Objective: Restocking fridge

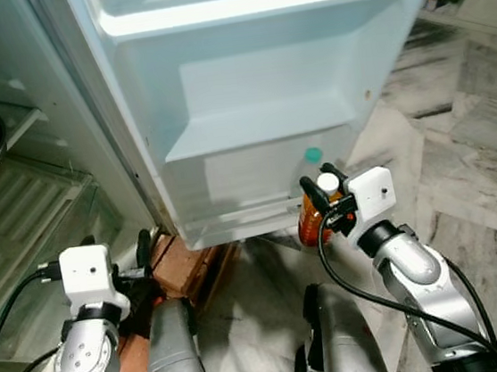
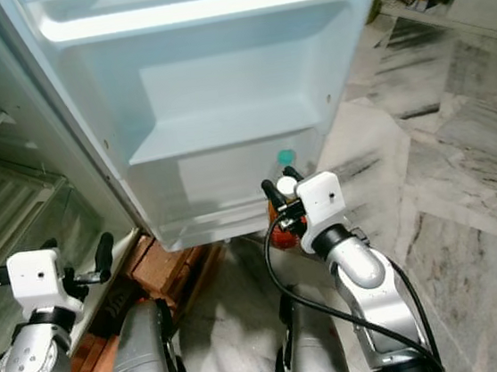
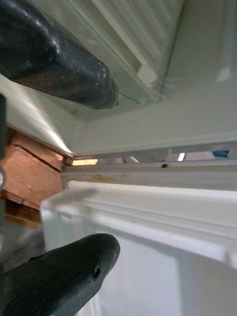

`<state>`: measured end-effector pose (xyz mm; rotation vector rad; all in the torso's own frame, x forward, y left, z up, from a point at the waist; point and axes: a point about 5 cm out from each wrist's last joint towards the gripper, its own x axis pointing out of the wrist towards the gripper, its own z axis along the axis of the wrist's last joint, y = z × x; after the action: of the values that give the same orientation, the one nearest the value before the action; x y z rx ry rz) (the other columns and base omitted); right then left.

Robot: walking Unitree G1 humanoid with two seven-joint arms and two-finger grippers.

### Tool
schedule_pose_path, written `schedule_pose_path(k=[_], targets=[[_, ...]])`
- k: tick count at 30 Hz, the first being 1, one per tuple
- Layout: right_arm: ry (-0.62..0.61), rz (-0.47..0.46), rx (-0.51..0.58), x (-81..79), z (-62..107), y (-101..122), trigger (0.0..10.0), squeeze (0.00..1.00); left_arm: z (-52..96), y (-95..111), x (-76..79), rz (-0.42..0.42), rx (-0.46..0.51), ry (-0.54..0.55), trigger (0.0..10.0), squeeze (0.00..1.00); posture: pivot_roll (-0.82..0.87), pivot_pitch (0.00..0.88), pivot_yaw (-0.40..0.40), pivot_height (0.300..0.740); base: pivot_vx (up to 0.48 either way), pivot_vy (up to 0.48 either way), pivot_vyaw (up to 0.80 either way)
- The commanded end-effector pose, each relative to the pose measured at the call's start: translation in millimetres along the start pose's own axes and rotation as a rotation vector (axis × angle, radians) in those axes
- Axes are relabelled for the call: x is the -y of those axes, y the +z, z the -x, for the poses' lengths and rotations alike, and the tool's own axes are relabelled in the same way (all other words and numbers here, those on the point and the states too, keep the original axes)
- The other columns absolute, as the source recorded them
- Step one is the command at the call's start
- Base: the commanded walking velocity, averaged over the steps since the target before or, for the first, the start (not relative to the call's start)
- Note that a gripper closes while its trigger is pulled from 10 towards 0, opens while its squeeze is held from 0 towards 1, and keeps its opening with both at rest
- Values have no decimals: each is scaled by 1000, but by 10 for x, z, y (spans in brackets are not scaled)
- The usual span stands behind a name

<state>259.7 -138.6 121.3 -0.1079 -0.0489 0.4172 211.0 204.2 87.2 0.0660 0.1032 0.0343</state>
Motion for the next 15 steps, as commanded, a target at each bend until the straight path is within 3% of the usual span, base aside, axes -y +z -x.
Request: schedule_pose_path(k=[1, 8, 13, 15], targets=[[18, 8, 24, -13, -10, 38, 10000, 0, 18, -29, -15, -8, -15, 9, 10000, 0, 12, 156, -51, 570, 0, 0, 0], [70, 46, 57, -66, -126, 87, 10000, 0, 28, -32, -43, -14, -16, 21, 10000, 0, 23, 165, -55, 535, 0, 0, 0], [94, 66, 84, -78, -228, 130, 10000, 0, 38, -28, -54, -18, -16, 26, 10000, 0, 38, 177, -58, 535, 0, 0, 0], [101, 89, 107, -70, -377, 155, 10000, 0, 54, -27, -78, -25, -19, 32, 10000, 0, 54, 196, -59, 535, 0, 0, 0]])
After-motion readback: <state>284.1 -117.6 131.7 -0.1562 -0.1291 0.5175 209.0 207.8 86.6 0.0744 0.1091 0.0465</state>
